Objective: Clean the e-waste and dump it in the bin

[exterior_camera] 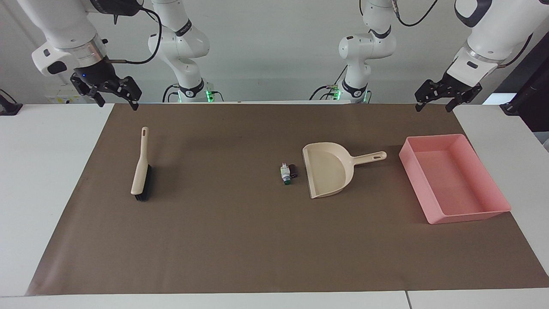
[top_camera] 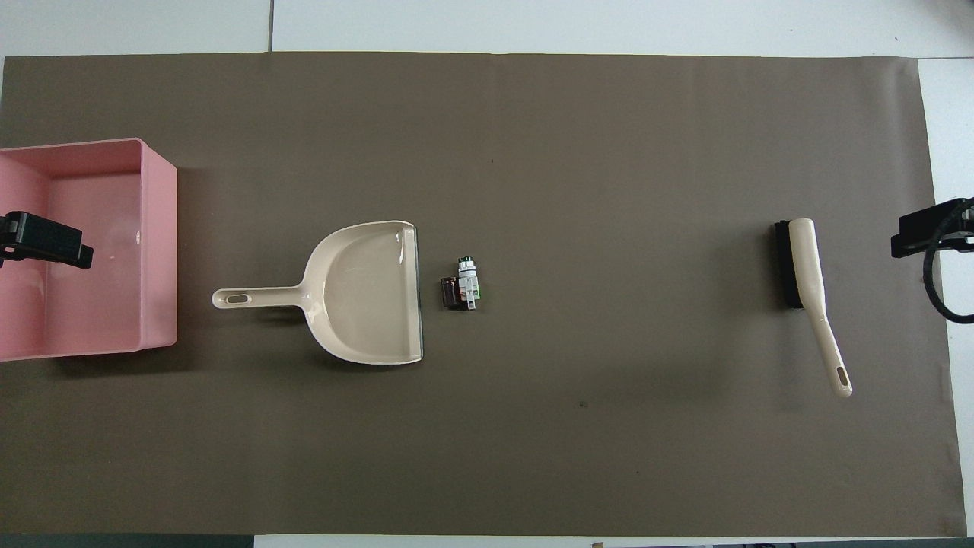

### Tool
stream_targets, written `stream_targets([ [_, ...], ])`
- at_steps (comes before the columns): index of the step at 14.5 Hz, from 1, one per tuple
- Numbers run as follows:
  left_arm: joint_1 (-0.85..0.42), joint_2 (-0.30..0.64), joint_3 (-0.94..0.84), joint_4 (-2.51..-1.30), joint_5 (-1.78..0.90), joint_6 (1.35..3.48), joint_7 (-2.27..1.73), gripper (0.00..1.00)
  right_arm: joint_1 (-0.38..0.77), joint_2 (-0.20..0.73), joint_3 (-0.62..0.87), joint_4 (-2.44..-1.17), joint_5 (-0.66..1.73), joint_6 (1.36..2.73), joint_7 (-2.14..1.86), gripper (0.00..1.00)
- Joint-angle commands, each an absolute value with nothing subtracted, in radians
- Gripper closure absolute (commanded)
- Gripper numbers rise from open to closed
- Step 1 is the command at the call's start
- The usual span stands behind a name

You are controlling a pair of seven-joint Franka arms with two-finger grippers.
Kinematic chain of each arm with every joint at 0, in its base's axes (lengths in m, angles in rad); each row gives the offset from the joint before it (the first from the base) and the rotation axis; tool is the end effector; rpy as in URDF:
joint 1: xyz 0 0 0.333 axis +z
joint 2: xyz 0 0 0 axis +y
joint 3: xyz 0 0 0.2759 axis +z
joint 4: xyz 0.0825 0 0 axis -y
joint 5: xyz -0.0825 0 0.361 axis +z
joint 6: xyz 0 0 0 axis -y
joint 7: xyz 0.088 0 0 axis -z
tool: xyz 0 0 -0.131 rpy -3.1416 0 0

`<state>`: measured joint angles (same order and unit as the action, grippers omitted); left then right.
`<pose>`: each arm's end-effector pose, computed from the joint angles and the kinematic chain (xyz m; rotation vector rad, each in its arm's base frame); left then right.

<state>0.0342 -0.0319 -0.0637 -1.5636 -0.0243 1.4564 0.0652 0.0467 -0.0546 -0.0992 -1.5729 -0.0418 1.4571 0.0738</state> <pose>0.5087 -0.0189 0.5707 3.1122 -0.1502 -0.1168 0.5023 -0.0335 0.5781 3.0967 -0.2007 -0.0948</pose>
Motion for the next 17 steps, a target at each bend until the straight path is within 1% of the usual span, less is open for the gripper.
stream_targets([
  [1, 0.045, -0.058, -0.074, -1.595, 0.026, 1.489, 0.064, 0.03, 0.037, -0.054, -0.095, -1.569, -0.031, 1.456, 0.057, 0.00],
  [9, 0.046, -0.066, -0.075, -1.609, 0.025, 1.506, 0.064, 0.03, 0.035, -0.054, -0.097, -1.569, -0.031, 1.457, 0.055, 0.00],
  [11, 0.046, -0.089, -0.075, -1.650, 0.018, 1.549, 0.064, 0.01, 0.037, -0.054, -0.097, -1.571, -0.031, 1.456, 0.057, 0.00],
  [14, 0.044, -0.092, -0.075, -1.657, 0.018, 1.552, 0.064, 0.01, 0.020, -0.060, -0.100, -1.589, -0.031, 1.457, 0.048, 0.00],
  [15, 0.046, -0.092, -0.075, -1.657, 0.018, 1.552, 0.067, 0.01, 0.017, -0.073, -0.100, -1.626, -0.032, 1.471, 0.046, 0.00],
  [16, 0.046, -0.092, -0.075, -1.657, 0.018, 1.554, 0.074, 0.01, 0.009, -0.109, -0.100, -1.702, -0.031, 1.527, 0.046, 0.00],
  [17, 0.046, -0.092, -0.075, -1.657, 0.018, 1.558, 0.081, 0.02, -0.006, -0.154, -0.100, -1.811, -0.031, 1.607, 0.040, 0.00],
])
